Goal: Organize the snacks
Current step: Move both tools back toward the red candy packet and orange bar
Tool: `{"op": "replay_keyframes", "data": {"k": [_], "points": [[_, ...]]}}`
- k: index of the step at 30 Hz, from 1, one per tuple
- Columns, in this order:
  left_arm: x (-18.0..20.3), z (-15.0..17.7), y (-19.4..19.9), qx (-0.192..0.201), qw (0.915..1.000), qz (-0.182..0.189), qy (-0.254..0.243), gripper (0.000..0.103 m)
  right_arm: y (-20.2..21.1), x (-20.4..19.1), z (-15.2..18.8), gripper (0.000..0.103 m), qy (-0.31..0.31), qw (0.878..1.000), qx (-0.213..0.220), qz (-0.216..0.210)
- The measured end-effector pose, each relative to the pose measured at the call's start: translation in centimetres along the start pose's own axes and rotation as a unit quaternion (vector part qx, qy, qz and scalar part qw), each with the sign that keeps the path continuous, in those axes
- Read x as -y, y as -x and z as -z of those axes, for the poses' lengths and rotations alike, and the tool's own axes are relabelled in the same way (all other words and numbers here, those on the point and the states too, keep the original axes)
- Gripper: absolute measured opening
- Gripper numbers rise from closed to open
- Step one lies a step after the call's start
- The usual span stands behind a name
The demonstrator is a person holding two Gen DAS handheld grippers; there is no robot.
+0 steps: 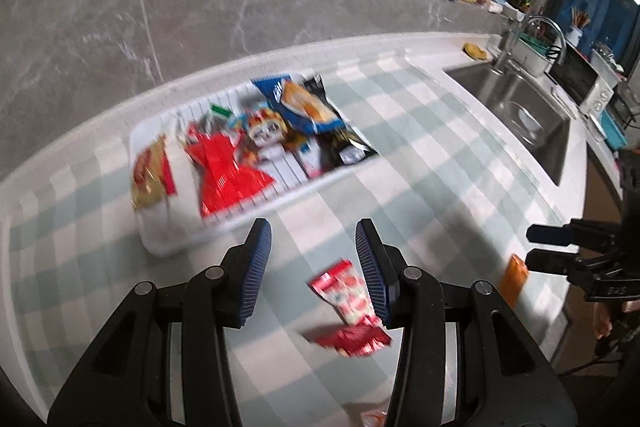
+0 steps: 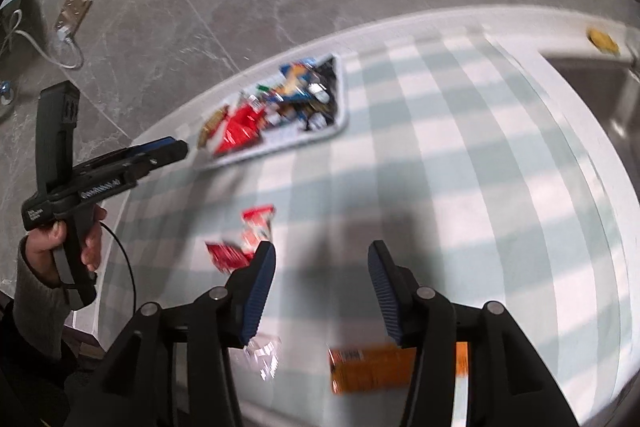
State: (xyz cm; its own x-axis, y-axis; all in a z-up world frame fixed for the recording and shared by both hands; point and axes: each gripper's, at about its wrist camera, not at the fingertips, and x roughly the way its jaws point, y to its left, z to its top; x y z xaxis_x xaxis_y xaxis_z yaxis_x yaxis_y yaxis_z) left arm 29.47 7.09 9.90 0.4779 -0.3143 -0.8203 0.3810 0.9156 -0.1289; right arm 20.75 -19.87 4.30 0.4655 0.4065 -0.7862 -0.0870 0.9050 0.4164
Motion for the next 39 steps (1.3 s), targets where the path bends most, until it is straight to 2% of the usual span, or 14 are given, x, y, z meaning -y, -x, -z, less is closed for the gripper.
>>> {"op": "replay_keyframes", "data": {"k": [10, 17, 28, 39], "points": [[0.0, 4.3, -3.1, -0.061, 0.9974, 0.029, 0.023, 0.042, 0.1, 2.8, 6.0, 0.052, -0.063, 0.996, -0.049, 0.033], [0.3, 5.5, -5.4, -0.091, 0.9946, 0.040, 0.031, 0.042, -0.2, 3.7, 8.2, 0.054, -0.093, 0.992, -0.074, 0.045], [1.0, 5.8, -7.8, -0.115, 0.9916, 0.050, 0.031, 0.042, -2.3, 4.2, 7.5, 0.058, -0.113, 0.989, -0.085, 0.034], [0.5, 5.6, -10.2, -0.139, 0.9870, 0.057, 0.057, 0.042, -5.2, 2.7, 4.5, 0.063, -0.069, 0.993, -0.084, 0.044]]}}
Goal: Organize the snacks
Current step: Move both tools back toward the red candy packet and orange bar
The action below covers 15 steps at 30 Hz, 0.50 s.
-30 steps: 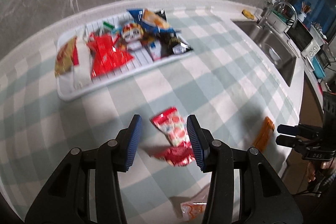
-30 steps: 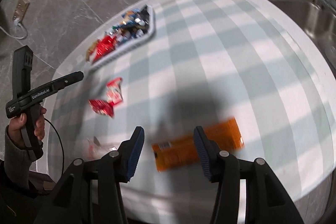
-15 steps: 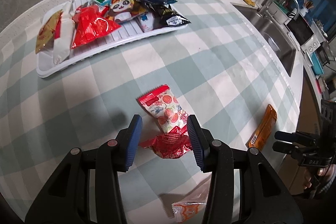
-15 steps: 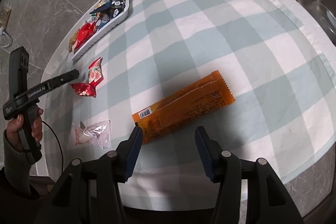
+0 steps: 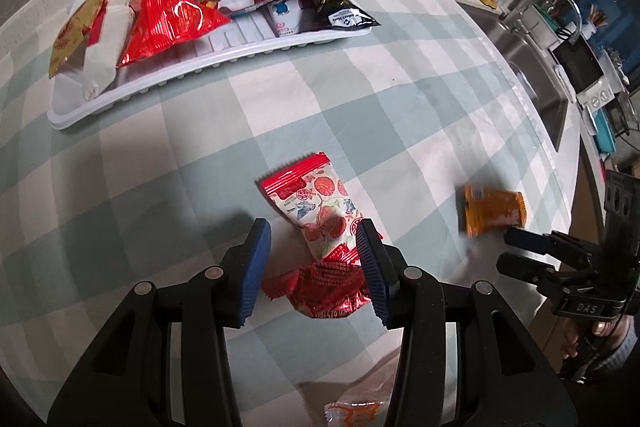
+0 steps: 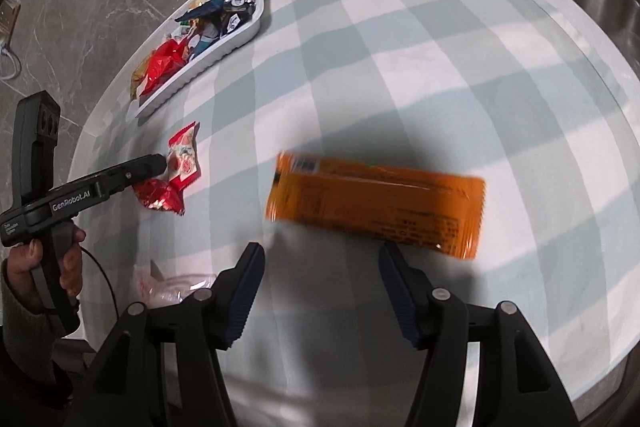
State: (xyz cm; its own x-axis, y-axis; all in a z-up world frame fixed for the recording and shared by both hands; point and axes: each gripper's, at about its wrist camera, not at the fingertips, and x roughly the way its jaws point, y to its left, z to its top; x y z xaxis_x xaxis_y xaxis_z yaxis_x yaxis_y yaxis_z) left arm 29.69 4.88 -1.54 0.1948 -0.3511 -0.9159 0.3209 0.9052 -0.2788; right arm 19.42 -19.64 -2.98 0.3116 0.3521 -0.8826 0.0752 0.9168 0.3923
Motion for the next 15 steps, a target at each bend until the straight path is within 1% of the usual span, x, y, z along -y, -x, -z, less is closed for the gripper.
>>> {"op": "replay_keyframes", "data": {"k": [6, 8, 10, 12, 15], "points": [[0.1, -0.5, -1.3, -0.012, 0.9999, 0.008, 0.007, 0.042, -0.4, -0.3, -1.5, 0.063, 0.019, 1.000, 0.004, 0.003], [0.1, -0.6, -1.7, -0.015, 0.9998, 0.009, 0.007, 0.042, 0.1, -0.6, -1.9, 0.063, 0.032, 0.999, 0.004, 0.002], [0.2, -0.8, -2.0, -0.016, 0.9998, 0.012, 0.008, 0.042, 1.0, -0.8, -2.2, 0.063, 0.052, 0.999, 0.015, 0.002], [0.3, -0.9, -2.2, -0.017, 0.9997, 0.013, 0.009, 0.043, 1.8, -0.9, -2.5, 0.063, 0.081, 0.996, 0.026, 0.022], [0.4, -1.2, -2.4, -0.015, 0.9996, 0.018, 0.014, 0.045, 1.8, -0.8, -3.1, 0.064, 0.116, 0.991, 0.034, 0.054]]}}
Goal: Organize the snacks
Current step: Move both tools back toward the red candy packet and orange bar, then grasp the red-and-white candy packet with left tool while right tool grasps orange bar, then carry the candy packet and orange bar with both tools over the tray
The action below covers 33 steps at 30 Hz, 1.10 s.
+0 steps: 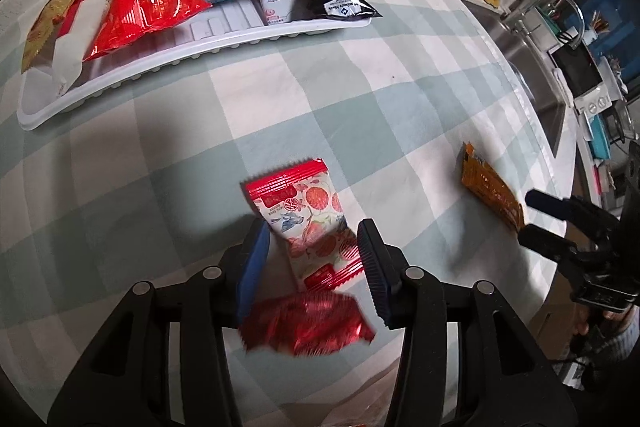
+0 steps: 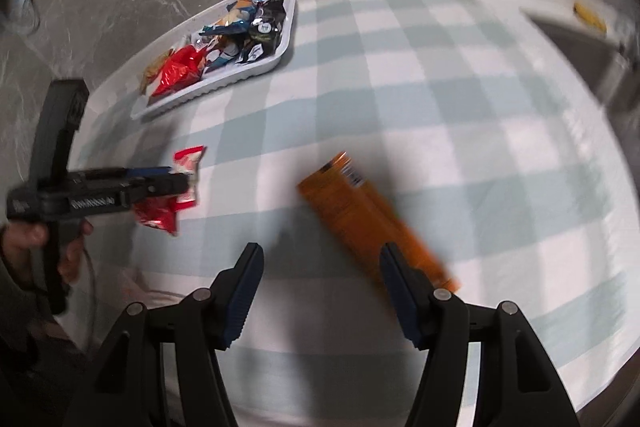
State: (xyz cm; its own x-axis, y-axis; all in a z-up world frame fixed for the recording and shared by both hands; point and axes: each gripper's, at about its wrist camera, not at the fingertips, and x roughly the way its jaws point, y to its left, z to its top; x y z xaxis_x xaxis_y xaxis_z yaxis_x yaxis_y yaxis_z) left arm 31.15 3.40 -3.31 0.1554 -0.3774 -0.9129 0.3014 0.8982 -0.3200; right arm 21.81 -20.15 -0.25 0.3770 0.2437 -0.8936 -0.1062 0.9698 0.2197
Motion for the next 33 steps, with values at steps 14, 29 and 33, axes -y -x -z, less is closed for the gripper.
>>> {"op": "replay_keyframes", "data": {"k": [14, 29, 33], "points": [[1.5, -0.9, -0.9, 0.000, 0.9991, -0.041, -0.012, 0.046, -4.1, 0.5, -0.8, 0.067, 0.117, 0.991, -0.042, 0.052], [1.9, 0.3, -0.6, 0.018, 0.9971, -0.061, -0.041, 0.031, -3.4, 1.2, -1.9, 0.020, 0.070, 0.997, -0.037, -0.014], [1.2, 0.3, 0.2, 0.026, 0.9988, -0.034, -0.025, 0.030, -2.9, 2.5, -2.7, 0.019, -0.008, 0.995, -0.031, -0.091]]}}
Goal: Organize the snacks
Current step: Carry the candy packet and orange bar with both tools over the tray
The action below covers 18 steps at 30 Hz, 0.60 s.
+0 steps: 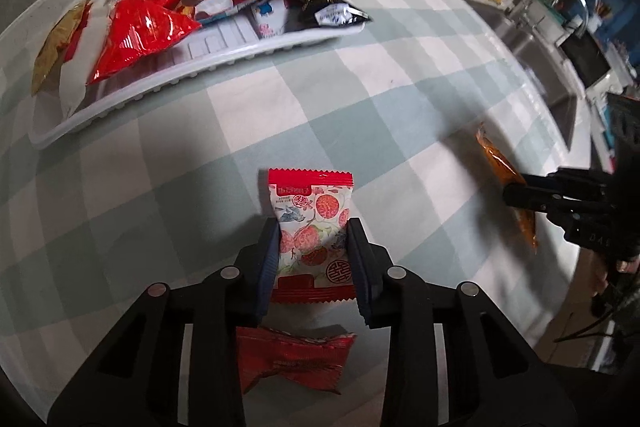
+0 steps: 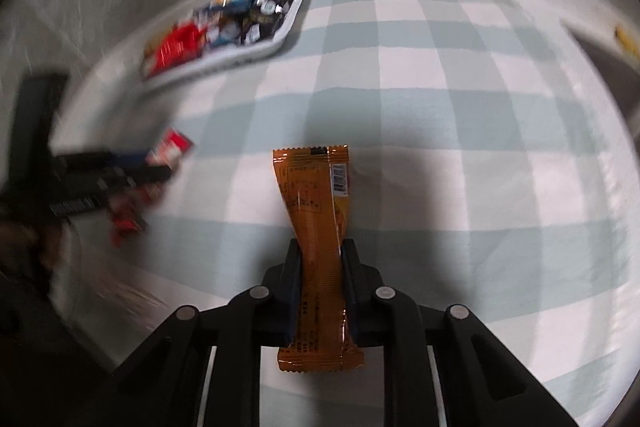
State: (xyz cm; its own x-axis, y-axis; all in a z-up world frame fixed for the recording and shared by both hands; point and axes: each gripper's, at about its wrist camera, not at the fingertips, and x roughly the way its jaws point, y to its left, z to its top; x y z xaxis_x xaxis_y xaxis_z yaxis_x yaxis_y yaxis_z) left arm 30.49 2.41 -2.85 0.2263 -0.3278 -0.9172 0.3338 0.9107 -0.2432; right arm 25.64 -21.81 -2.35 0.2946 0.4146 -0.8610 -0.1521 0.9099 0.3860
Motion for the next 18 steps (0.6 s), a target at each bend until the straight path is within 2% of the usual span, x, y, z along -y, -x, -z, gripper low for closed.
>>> {"op": "replay_keyframes", "data": {"k": [6, 18], "points": [[-1.1, -0.3, 1.8, 0.016, 0.9995, 0.020, 0.017, 0.030, 0.3, 0.0, -1.4, 0.019, -0.059, 0.995, 0.012, -0.084], [-5.3, -2.0, 6.5, 0.061, 0.9946, 0.041, 0.074, 0.030, -0.6, -3.1, -6.2, 0.019, -0.070, 0.984, 0.024, -0.164]]}}
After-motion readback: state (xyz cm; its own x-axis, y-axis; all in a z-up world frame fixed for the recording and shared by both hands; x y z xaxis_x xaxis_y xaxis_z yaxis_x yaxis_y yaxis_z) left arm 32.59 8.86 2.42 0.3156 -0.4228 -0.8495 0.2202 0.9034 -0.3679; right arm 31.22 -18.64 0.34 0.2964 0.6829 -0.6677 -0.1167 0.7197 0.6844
